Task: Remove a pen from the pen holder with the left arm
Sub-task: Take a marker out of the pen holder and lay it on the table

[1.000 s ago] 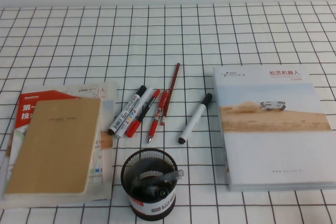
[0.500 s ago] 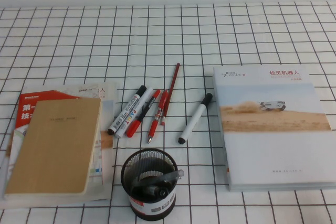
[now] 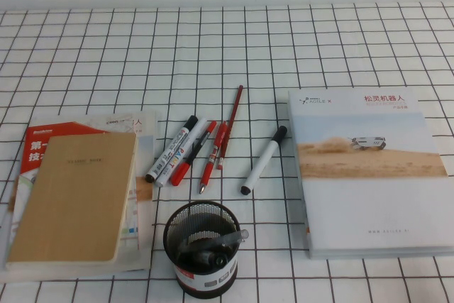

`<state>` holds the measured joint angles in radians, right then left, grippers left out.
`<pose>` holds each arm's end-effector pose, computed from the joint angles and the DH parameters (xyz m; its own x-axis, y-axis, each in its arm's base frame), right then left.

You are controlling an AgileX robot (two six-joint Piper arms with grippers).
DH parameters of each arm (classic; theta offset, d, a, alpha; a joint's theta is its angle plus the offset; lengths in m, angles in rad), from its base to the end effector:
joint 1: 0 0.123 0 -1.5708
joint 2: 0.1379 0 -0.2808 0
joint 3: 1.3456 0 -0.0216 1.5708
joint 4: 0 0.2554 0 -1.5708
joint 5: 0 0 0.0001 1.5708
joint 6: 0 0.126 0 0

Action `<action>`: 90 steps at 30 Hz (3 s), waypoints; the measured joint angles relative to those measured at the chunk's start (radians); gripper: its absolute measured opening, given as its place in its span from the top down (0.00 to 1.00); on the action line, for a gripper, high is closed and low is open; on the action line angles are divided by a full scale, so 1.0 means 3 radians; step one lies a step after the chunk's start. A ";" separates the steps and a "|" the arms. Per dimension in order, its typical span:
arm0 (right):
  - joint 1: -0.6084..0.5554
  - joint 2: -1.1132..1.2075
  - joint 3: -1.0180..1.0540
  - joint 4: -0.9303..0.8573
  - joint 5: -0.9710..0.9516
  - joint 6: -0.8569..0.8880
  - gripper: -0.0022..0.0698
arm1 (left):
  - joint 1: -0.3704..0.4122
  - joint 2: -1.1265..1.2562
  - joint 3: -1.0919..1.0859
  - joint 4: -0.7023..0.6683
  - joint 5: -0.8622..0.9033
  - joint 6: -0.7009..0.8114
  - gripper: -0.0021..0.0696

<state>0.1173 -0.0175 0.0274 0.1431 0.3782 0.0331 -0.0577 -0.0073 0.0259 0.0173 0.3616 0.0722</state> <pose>0.0930 0.0177 0.1611 -0.3145 0.1293 -0.9404 -0.1164 0.9779 0.1734 0.0954 -0.0047 0.1622 -0.2825 0.1047 -0.9535 0.0771 0.9933 0.0863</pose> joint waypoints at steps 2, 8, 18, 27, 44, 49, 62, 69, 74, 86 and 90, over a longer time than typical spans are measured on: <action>0.0000 0.0000 0.0000 0.0000 0.0000 0.0000 0.99 | 0.0000 0.0000 0.0000 0.0000 -0.0030 0.0000 0.98; 0.0000 0.0000 0.0000 0.0000 0.0000 0.0000 0.99 | 0.0000 0.0000 0.0000 -0.0385 -0.0257 -0.0122 0.98; 0.0000 0.0000 0.0000 0.0000 0.0000 0.0000 0.99 | 0.0000 0.0000 0.0000 -0.1045 -0.1044 -0.0394 0.98; 0.0000 0.0000 0.0000 0.0000 0.0000 0.0000 0.99 | 0.0000 0.0000 -0.0108 -0.1183 -0.0886 -0.0803 0.98; 0.0000 0.0000 0.0000 0.0000 0.0000 0.0000 0.99 | 0.0000 0.1608 -0.2033 -0.1395 0.0817 0.0465 0.98; 0.0000 0.0000 0.0000 0.0000 0.0000 0.0000 0.99 | -0.0167 0.2069 -0.2091 -0.2047 0.0848 0.1220 0.98; 0.0000 0.0000 0.0000 0.0000 0.0000 0.0000 0.99 | -0.1926 0.2458 -0.2091 -0.2066 0.0351 0.2283 0.98; 0.0000 0.0000 0.0000 0.0000 0.0000 0.0000 0.99 | -0.2127 0.2655 -0.2091 -0.2112 -0.0104 0.2322 0.98; 0.0000 0.0000 0.0000 0.0000 0.0000 0.0000 0.99 | -0.2127 0.2814 -0.2091 -0.2213 -0.0179 0.2369 0.98; 0.0000 0.0000 0.0000 0.0000 0.0000 0.0000 0.99 | -0.2210 0.2844 -0.1862 -0.2169 -0.0358 0.2174 0.98; 0.0000 0.0000 0.0000 0.0000 0.0000 0.0000 0.99 | -0.2550 0.2664 -0.1499 -0.1467 -0.0911 0.1361 0.98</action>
<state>0.1173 -0.0175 0.0274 0.1431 0.3782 0.0331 -0.8226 0.7920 -0.4238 -0.4227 0.0882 0.4805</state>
